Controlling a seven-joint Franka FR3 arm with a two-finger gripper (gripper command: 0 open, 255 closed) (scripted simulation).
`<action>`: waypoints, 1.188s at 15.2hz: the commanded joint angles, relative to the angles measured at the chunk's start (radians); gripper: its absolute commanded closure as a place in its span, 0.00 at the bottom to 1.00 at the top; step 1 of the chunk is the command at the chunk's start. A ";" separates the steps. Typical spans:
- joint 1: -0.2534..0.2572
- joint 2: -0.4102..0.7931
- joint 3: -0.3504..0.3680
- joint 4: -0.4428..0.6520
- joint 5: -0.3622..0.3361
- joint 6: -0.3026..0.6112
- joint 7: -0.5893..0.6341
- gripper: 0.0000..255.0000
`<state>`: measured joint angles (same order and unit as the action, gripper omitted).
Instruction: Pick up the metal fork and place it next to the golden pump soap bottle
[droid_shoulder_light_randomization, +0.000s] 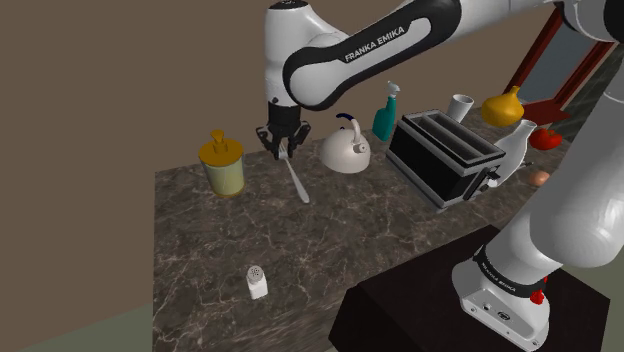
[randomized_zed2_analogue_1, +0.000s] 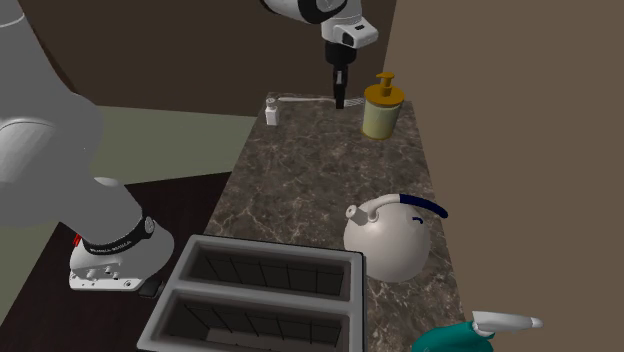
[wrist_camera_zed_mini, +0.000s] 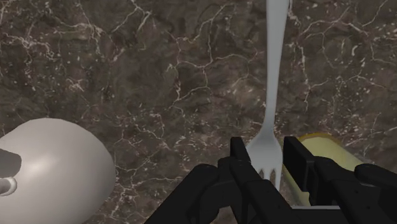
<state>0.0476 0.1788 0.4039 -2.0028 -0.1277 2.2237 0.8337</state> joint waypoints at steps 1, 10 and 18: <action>0.001 0.015 -0.003 -0.013 -0.010 0.027 0.006 1.00; 0.012 0.085 -0.017 -0.054 -0.055 0.131 0.039 1.00; 0.027 0.158 -0.038 -0.075 -0.104 0.218 0.074 1.00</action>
<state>0.0740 0.3272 0.3697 -2.0740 -0.2252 2.4292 0.9048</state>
